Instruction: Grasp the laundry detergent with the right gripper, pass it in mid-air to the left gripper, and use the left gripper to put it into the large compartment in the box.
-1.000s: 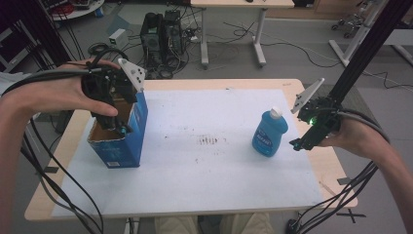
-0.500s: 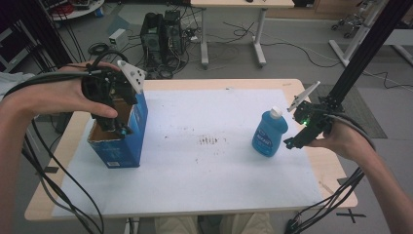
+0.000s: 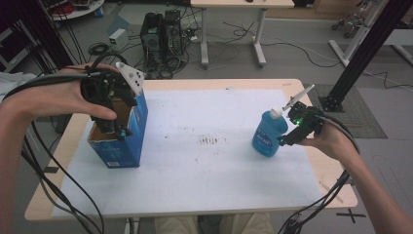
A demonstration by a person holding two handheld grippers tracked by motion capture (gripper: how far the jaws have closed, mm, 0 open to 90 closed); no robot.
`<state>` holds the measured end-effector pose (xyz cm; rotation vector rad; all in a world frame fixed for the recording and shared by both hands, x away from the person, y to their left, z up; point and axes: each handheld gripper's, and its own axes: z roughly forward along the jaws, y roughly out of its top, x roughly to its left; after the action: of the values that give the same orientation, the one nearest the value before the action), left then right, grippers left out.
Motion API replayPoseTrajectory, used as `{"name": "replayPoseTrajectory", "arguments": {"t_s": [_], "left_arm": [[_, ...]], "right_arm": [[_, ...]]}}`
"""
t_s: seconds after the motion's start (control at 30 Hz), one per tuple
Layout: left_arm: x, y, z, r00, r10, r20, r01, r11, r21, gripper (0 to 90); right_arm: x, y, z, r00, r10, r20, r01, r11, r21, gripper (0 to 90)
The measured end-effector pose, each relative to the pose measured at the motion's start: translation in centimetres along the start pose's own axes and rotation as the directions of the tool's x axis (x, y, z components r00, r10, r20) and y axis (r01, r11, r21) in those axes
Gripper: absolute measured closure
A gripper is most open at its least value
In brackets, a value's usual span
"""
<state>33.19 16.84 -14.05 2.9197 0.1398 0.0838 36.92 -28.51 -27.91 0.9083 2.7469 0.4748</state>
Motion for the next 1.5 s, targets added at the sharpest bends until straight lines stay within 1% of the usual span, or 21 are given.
{"name": "replayPoseTrajectory", "arguments": {"t_s": [0.13,0.23,0.27,0.3,0.37,0.4,0.43,0.47,0.5,0.57,0.63,0.77,0.87,0.9,0.97,1.0,1.03,1.07,1.13,1.47,1.5], "left_arm": [[-0.1,-0.4,0.2,1.0000,-0.003,0.000,0.003,1.0000,0.005,13.1],[-0.1,-0.4,0.2,1.0000,-0.008,0.002,0.008,1.0000,0.002,13.1],[-0.2,-0.2,0.2,1.0000,-0.004,0.002,0.004,1.0000,0.001,13.1],[-0.1,-0.5,0.2,1.0000,-0.006,0.001,0.006,1.0000,0.002,13.1],[0.1,0.1,0.0,1.0000,0.001,0.002,-0.001,1.0000,0.001,13.1],[-0.1,-0.6,0.3,1.0000,-0.009,0.002,0.009,1.0000,0.003,13.1],[-0.1,-0.4,0.2,1.0000,-0.004,0.000,0.004,1.0000,0.004,13.1],[-0.1,-0.6,0.4,1.0000,-0.009,0.004,0.009,1.0000,0.002,13.1],[-0.1,-0.6,0.4,0.9999,-0.009,0.004,0.009,1.0000,0.001,13.1],[-0.1,-0.6,0.4,0.9999,-0.012,0.003,0.012,0.9999,0.004,13.1],[0.0,-0.6,0.6,0.9999,-0.012,0.005,0.012,0.9999,0.006,13.1],[0.1,-0.7,0.7,0.9999,-0.011,0.006,0.011,0.9999,0.008,13.1],[0.2,-0.8,0.7,0.9999,-0.012,0.007,0.012,0.9999,0.008,13.1],[0.1,-0.7,0.7,0.9999,-0.013,0.006,0.013,0.9999,0.008,13.1],[0.2,-0.8,0.8,0.9998,-0.017,0.010,0.017,0.9998,0.010,13.1],[0.1,-0.7,0.7,0.9999,-0.012,0.006,0.012,0.9999,0.007,13.1],[0.2,-0.8,0.9,0.9998,-0.015,0.009,0.015,0.9999,0.008,13.1],[0.2,-0.8,0.9,0.9998,-0.014,0.011,0.014,0.9999,0.007,13.1],[0.2,-0.9,1.1,0.9998,-0.017,0.013,0.017,0.9998,0.012,13.1],[0.2,-0.9,1.1,0.9997,-0.022,0.013,0.022,0.9997,0.010,13.1],[0.2,-0.9,1.1,0.9997,-0.022,0.013,0.022,0.9997,0.010,13.1]], "right_arm": [[-1.3,0.1,2.1,0.9986,0.051,0.016,-0.051,0.998,-0.030,12.3],[-1.1,0.1,1.7,0.9991,0.038,0.018,-0.038,0.999,-0.026,12.3],[-1.5,0.1,2.5,0.9981,0.058,0.020,-0.057,0.997,-0.042,12.3],[-1.1,0.1,1.6,0.9991,0.039,0.018,-0.039,0.999,-0.025,12.3],[-1.7,0.0,3.2,0.9963,0.086,0.008,-0.085,0.995,-0.053,12.3],[0.1,0.0,-0.7,1.0000,-0.006,-0.002,0.006,1.000,-0.004,12.3],[-1.8,0.0,3.4,0.9957,0.092,0.007,-0.092,0.994,-0.057,12.3],[-1.4,0.1,2.4,0.9982,0.056,0.019,-0.055,0.998,-0.039,12.3],[-1.9,0.0,3.6,0.9957,0.092,0.006,-0.091,0.994,-0.062,12.3],[-1.6,0.1,2.9,0.9971,0.075,0.016,-0.074,0.996,-0.050,12.3],[-1.8,0.1,4.0,0.9943,0.106,0.007,-0.106,0.992,-0.071,12.3],[-1.9,0.1,3.9,0.9952,0.098,0.005,-0.097,0.993,-0.068,12.3],[-1.7,0.1,4.4,0.9934,0.114,0.008,-0.113,0.991,-0.078,12.3],[-1.6,-0.1,4.8,0.9930,0.118,0.005,-0.117,0.988,-0.098,12.3],[-1.9,0.1,3.8,0.9951,0.099,0.004,-0.098,0.993,-0.067,12.3],[-1.5,-0.2,5.0,0.9926,0.122,0.004,-0.121,0.987,-0.104,12.4],[-1.7,0.0,4.6,0.9932,0.117,0.004,-0.116,0.990,-0.083,12.3],[-1.4,-0.2,5.2,0.9924,0.123,0.000,-0.122,0.987,-0.106,12.3],[-1.4,-0.3,5.5,0.9921,0.125,-0.007,-0.125,0.986,-0.108,12.3],[-1.5,-0.4,5.7,0.9922,0.124,-0.001,-0.124,0.985,-0.117,12.5],[-1.6,-0.5,5.9,0.9904,0.138,-0.005,-0.137,0.983,-0.125,12.5]]}}
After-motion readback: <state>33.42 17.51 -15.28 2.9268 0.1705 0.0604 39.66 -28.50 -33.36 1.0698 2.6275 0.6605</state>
